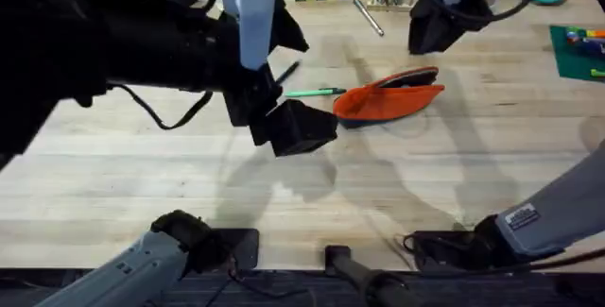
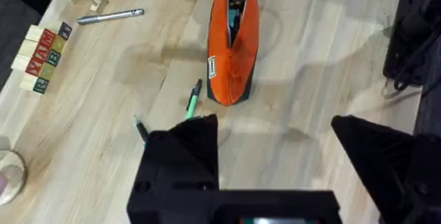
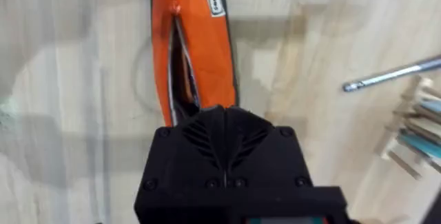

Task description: Unzip the bag, pick up the pens from the table one at a time and place them inside, then zip the bag closed.

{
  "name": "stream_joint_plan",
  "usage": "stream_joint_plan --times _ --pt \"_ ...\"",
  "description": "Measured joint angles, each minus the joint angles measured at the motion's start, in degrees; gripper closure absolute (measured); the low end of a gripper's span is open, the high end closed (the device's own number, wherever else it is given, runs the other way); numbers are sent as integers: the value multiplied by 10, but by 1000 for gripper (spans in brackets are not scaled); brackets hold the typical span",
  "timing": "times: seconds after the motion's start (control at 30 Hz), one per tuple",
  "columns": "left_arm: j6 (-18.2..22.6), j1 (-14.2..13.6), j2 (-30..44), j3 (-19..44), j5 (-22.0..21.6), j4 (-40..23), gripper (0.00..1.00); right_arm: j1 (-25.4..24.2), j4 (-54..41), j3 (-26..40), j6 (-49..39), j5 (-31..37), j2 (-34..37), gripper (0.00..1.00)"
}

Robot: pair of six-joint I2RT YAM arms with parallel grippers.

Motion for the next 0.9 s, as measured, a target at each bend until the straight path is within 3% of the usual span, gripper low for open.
stream_joint_plan --times 0.57,0.9 --pt "0 0 0 0 0 0 8 0 48 -120 0 -16 3 971" --pt "0 0 0 0 0 0 8 0 62 -129 0 -16 3 971"
